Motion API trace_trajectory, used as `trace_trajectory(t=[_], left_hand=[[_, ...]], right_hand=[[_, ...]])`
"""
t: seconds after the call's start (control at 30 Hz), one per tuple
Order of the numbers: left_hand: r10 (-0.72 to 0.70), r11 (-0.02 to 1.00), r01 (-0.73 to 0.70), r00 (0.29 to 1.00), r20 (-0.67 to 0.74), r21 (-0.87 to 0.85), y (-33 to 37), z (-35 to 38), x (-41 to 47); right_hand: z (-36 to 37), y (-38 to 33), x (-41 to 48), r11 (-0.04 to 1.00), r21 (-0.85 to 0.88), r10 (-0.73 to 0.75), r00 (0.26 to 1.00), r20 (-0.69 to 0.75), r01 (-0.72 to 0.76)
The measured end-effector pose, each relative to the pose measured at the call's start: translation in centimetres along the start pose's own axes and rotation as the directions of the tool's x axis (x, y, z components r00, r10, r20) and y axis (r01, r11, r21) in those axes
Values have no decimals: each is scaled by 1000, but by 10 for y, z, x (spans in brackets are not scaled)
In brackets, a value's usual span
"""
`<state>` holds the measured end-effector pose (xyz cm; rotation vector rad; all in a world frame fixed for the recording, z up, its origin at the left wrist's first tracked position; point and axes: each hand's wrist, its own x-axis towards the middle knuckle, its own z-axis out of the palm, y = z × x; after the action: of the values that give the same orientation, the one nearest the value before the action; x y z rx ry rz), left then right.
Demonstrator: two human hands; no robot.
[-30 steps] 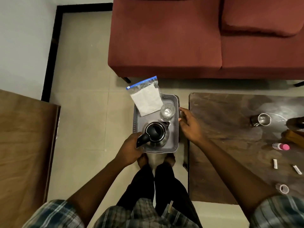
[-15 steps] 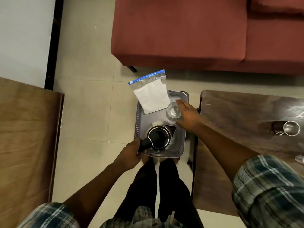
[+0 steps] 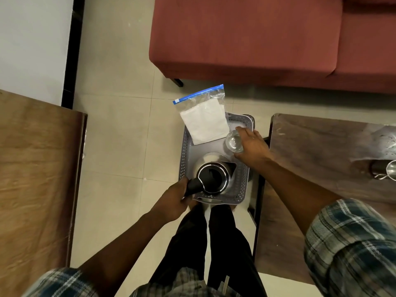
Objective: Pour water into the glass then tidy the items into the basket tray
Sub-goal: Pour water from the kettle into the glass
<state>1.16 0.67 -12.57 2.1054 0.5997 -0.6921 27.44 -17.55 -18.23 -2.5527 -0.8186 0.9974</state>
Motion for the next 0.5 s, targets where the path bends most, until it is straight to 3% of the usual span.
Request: trace_trajectory(t=[0.27, 0.4, 0.5], left_hand=[[11, 1000, -11, 1000, -24, 7, 1, 1, -2], [-7, 1000, 7, 1000, -29, -3, 5, 0, -3], [-43, 999, 43, 999, -30, -2, 9, 0, -2]], right_hand=[[-18, -6, -62, 947, 320, 108, 973, -205, -38], [-27, -14, -111, 915, 402, 179, 919, -351, -25], [-27, -19, -149, 884, 463, 251, 897, -363, -60]])
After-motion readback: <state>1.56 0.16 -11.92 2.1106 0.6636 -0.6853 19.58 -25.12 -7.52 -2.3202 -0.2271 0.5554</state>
